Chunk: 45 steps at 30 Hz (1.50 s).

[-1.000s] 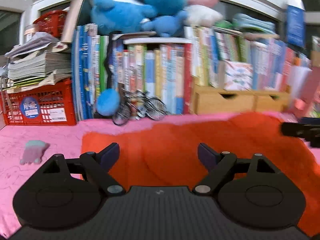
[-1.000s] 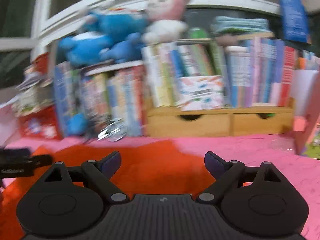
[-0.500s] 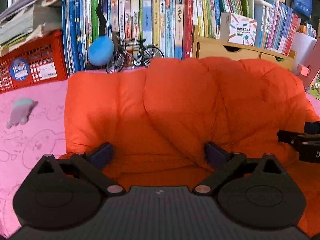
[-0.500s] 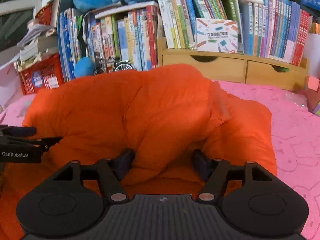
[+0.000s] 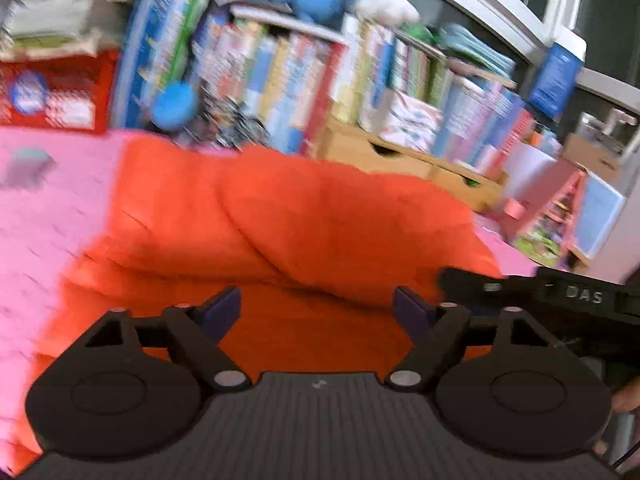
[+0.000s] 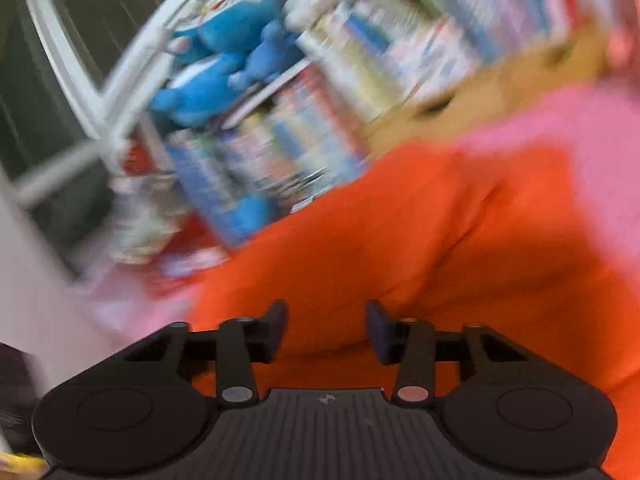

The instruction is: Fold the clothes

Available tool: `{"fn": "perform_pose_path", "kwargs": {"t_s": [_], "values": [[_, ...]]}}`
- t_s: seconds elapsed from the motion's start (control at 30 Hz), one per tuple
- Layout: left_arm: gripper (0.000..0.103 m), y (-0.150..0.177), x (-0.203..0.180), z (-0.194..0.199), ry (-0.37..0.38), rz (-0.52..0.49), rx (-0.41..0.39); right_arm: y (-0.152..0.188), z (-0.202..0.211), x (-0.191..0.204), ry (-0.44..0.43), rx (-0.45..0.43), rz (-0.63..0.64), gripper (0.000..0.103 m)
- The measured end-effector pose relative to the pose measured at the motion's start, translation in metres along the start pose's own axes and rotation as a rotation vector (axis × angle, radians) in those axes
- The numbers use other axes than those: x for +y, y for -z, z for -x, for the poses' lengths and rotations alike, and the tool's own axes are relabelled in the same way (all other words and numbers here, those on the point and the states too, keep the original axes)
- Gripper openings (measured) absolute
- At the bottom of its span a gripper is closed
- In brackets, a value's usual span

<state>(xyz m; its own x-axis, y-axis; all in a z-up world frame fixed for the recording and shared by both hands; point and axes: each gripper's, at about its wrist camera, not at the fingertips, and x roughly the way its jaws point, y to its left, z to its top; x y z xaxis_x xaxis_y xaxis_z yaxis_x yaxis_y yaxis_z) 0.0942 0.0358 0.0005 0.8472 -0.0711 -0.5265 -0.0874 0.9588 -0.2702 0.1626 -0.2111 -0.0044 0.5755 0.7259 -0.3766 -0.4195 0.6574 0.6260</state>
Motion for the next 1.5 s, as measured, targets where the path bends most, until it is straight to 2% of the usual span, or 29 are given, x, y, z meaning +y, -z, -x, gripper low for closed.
{"fn": "perform_pose_path", "kwargs": {"t_s": [0.03, 0.07, 0.13, 0.2, 0.3, 0.37, 0.43, 0.47, 0.5, 0.57, 0.6, 0.7, 0.87, 0.97, 1.1, 1.23, 1.3, 1.43, 1.5], "values": [[0.065, 0.001, -0.001, -0.006, -0.005, -0.001, 0.024, 0.001, -0.005, 0.002, -0.032, 0.037, -0.024, 0.038], [0.062, 0.003, -0.002, -0.013, -0.009, -0.003, 0.047, 0.003, -0.011, 0.003, -0.032, 0.068, -0.039, 0.038], [0.059, 0.005, 0.002, -0.020, -0.032, -0.009, 0.067, 0.005, -0.020, -0.001, 0.032, 0.106, -0.032, 0.038], [0.060, 0.006, 0.012, -0.022, -0.067, -0.020, 0.059, 0.006, -0.025, -0.009, 0.110, 0.130, -0.022, 0.016], [0.060, 0.004, 0.037, -0.012, -0.220, -0.068, 0.040, -0.008, 0.001, -0.033, 0.176, 0.084, -0.047, 0.013], [0.060, 0.006, 0.058, 0.003, -0.305, -0.068, 0.024, -0.013, 0.024, -0.052, 0.287, 0.018, -0.035, 0.013], [0.067, 0.008, 0.078, 0.021, -0.389, -0.042, 0.016, -0.014, 0.054, -0.068, 0.422, -0.059, -0.014, 0.010], [0.069, 0.010, 0.086, 0.031, -0.428, -0.029, 0.009, -0.013, 0.070, -0.071, 0.487, -0.102, 0.002, 0.012], [0.071, 0.012, 0.094, 0.042, -0.442, -0.022, -0.004, -0.011, 0.085, -0.075, 0.558, -0.144, 0.023, 0.028], [0.071, 0.020, 0.106, 0.069, -0.413, -0.008, -0.022, -0.002, 0.108, -0.075, 0.754, -0.210, 0.111, 0.052], [0.074, 0.024, 0.110, 0.080, -0.393, -0.001, -0.028, 0.004, 0.120, -0.075, 0.775, -0.233, 0.169, 0.052], [0.079, 0.039, 0.108, 0.106, -0.340, 0.001, -0.032, 0.025, 0.151, -0.073, 0.694, -0.212, 0.240, 0.056], [0.079, 0.062, 0.102, 0.142, -0.362, -0.042, -0.039, 0.060, 0.195, -0.066, 0.548, -0.147, 0.308, 0.062], [0.084, 0.076, 0.104, 0.163, -0.233, -0.072, 0.041, 0.082, 0.213, -0.056, 0.455, -0.056, 0.329, 0.067], [0.085, 0.091, 0.102, 0.182, -0.167, -0.093, 0.145, 0.107, 0.235, -0.045, 0.352, 0.045, 0.340, 0.068], [0.086, 0.104, 0.102, 0.181, 0.033, -0.029, 0.205, 0.121, 0.242, -0.043, 0.273, 0.106, 0.319, 0.071], [0.086, 0.108, 0.101, 0.172, 0.091, 0.008, 0.213, 0.127, 0.245, -0.041, 0.234, 0.135, 0.308, 0.072], [0.086, 0.117, 0.098, 0.154, 0.111, 0.044, 0.277, 0.133, 0.229, -0.045, 0.173, 0.155, 0.249, 0.074], [0.086, 0.117, 0.096, 0.153, 0.139, 0.063, 0.287, 0.136, 0.226, -0.046, 0.124, 0.155, 0.217, 0.072]]}}
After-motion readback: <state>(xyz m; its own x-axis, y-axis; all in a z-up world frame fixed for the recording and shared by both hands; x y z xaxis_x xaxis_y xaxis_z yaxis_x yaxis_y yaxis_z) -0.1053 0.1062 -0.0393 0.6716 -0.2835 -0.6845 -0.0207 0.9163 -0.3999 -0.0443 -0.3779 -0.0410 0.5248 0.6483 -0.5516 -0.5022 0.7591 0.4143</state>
